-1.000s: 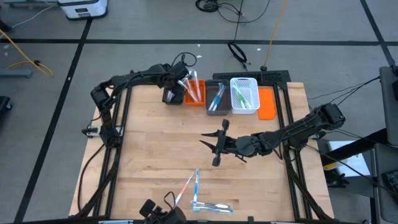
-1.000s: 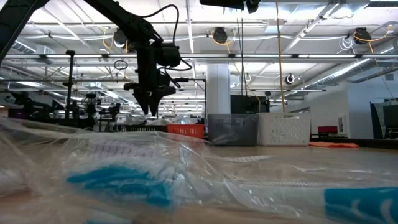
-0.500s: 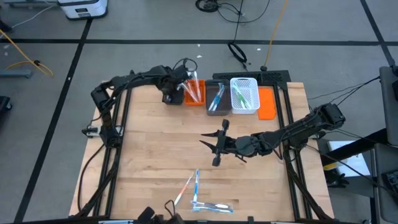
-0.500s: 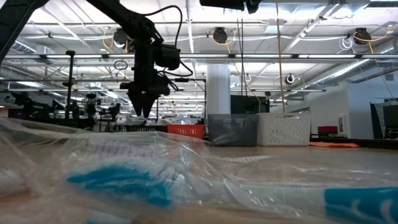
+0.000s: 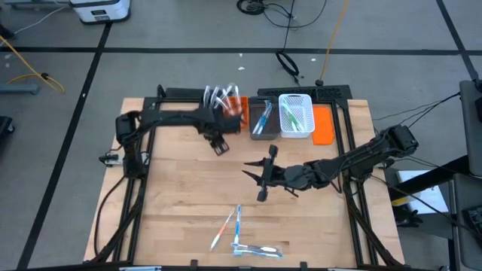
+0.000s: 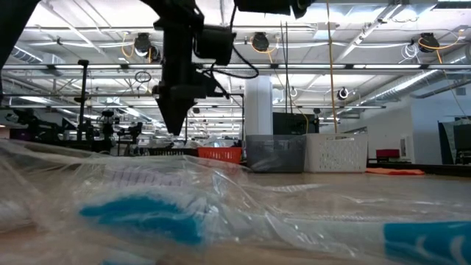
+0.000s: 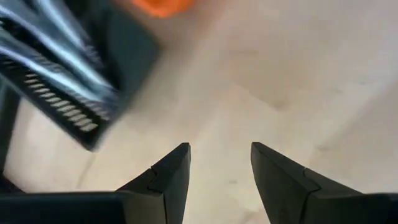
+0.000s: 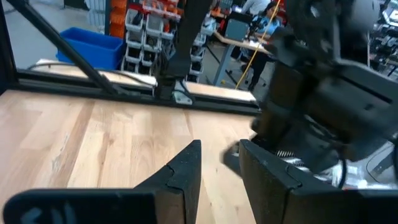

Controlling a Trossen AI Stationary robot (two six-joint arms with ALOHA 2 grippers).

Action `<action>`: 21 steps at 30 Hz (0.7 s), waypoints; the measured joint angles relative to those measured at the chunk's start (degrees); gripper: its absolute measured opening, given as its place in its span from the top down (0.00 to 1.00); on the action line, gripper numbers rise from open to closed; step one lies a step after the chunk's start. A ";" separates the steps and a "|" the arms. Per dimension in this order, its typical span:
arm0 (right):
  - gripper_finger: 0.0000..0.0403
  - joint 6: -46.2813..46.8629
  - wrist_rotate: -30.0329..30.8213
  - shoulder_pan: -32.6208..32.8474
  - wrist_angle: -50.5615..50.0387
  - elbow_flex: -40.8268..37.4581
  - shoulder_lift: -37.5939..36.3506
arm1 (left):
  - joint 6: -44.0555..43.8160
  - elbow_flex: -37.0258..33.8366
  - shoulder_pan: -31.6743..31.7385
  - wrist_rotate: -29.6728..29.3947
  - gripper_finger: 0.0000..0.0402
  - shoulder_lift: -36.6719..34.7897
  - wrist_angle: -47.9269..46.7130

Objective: Pick & Place Toothbrushes
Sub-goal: Put the orange toothbrush into the orange basket

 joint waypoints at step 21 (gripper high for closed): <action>0.75 2.06 -11.70 -0.15 0.31 -0.09 -0.22 | -18.22 -2.31 -33.96 -6.18 0.57 -0.13 1.29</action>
